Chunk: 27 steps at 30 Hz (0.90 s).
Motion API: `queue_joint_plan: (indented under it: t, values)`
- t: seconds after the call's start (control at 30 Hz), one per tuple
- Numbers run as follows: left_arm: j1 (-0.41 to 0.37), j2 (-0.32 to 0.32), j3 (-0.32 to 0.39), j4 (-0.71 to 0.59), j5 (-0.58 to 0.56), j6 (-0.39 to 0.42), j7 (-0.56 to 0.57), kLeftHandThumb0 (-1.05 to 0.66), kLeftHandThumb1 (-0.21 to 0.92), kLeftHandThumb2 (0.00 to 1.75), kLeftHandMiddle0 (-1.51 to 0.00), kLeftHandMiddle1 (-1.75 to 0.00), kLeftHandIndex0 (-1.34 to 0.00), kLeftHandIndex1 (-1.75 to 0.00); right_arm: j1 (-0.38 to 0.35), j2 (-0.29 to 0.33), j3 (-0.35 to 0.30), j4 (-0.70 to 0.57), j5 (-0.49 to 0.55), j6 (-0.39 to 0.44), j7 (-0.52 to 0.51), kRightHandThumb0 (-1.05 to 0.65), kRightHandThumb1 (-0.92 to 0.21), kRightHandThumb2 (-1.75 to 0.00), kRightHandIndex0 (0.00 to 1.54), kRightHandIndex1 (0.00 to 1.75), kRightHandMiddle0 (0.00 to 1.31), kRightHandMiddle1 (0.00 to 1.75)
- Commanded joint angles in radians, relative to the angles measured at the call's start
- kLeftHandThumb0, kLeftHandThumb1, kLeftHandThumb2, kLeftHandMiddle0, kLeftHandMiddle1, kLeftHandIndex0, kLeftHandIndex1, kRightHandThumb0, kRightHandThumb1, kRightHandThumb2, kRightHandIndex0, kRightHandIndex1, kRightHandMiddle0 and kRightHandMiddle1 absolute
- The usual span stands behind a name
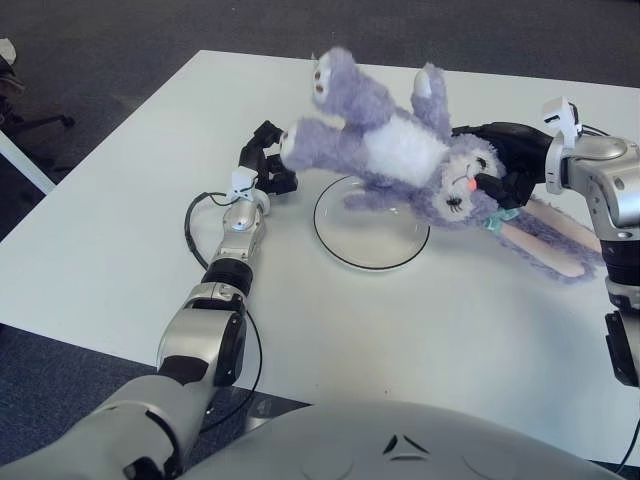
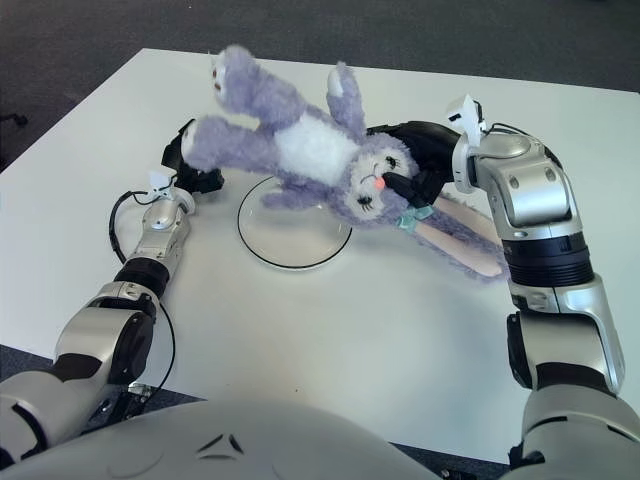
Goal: Put the doll into the plate.
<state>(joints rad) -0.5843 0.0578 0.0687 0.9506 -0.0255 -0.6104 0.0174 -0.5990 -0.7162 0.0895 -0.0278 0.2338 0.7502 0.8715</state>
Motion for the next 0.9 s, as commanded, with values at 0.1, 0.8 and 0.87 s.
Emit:
queue_joint_plan:
  t: [0.1,0.8,0.87]
  values:
    - [0.124,-0.019,-0.012,0.078,0.026,0.013,0.003,-0.44,0.42,1.18,-1.24,-1.75,-0.53,-1.75,0.022,-0.018,0.015,-0.014,-0.041,-0.068,-0.005,0.0,-0.01,-1.63,0.89,1.63,0.6,1.75]
    - [0.13,-0.029,-0.021,0.067,0.039,0.01,0.015,-0.44,0.43,1.18,-1.22,-1.75,-0.52,-1.75,0.071,-0.02,0.021,-0.011,-0.059,-0.091,0.019,0.0,0.01,-1.67,0.89,1.66,0.62,1.75]
    - [0.13,-0.031,-0.021,0.066,0.04,0.008,0.016,-0.44,0.43,1.18,-1.23,-1.75,-0.52,-1.75,0.075,-0.02,0.022,-0.011,-0.064,-0.097,0.017,0.0,0.02,-1.67,0.9,1.66,0.63,1.75]
